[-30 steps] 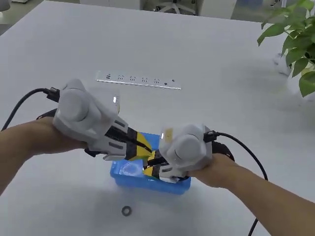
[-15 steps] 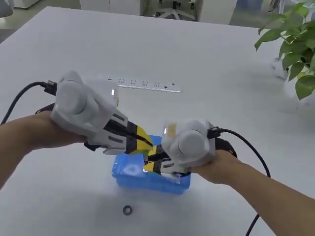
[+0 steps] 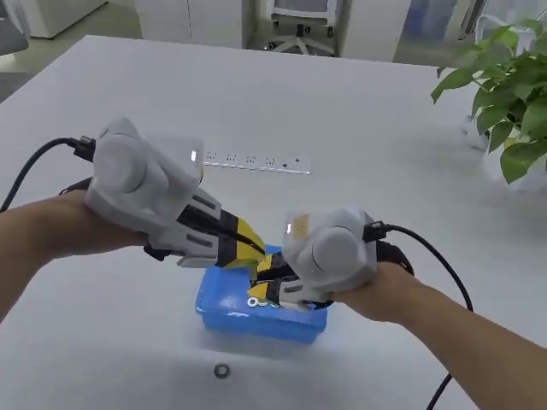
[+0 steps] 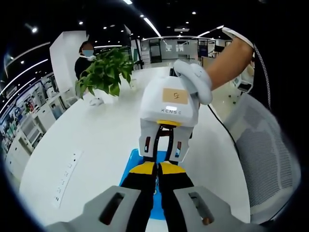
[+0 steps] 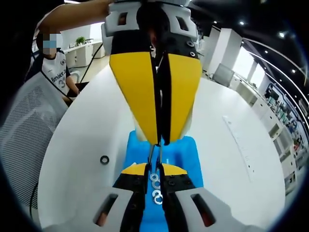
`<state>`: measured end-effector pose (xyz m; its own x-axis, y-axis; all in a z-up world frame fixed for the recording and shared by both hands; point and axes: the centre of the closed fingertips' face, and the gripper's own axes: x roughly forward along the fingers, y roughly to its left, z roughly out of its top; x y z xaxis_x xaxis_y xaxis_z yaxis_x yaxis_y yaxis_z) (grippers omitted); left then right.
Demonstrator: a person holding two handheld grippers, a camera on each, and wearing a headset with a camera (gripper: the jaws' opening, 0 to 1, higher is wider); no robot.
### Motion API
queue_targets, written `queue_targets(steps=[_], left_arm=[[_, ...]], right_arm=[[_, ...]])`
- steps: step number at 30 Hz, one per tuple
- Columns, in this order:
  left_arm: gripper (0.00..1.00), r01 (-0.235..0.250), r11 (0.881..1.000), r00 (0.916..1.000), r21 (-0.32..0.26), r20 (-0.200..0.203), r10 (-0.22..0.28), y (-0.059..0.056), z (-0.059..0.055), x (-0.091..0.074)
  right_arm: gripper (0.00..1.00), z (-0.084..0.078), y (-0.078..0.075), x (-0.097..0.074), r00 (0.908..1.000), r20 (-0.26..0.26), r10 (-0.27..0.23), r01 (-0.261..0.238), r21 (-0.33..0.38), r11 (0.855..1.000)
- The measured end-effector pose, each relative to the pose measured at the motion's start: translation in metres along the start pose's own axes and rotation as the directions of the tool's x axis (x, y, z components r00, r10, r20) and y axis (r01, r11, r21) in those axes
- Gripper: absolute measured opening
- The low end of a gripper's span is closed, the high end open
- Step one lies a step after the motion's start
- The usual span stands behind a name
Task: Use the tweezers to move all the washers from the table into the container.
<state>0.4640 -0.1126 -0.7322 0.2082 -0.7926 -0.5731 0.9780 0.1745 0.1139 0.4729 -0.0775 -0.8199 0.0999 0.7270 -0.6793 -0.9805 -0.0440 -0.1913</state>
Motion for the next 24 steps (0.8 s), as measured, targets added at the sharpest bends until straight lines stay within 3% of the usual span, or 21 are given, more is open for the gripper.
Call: queue_targets(steps=[13, 24], left_arm=[[0.05, -0.014, 1.000, 0.9999, 0.019, -0.008, 0.014, -0.016, 0.012, -0.015], [0.05, -0.014, 1.000, 0.9997, 0.020, -0.019, 0.015, -0.034, 0.009, -0.022]], right_arm=[[0.12, 0.018, 0.013, -0.011, 0.9998, 0.016, -0.011, 0.012, -0.029, 1.000], [0.12, 0.025, 0.032, -0.011, 0.9997, 0.026, 0.000, 0.001, -0.033, 0.999]])
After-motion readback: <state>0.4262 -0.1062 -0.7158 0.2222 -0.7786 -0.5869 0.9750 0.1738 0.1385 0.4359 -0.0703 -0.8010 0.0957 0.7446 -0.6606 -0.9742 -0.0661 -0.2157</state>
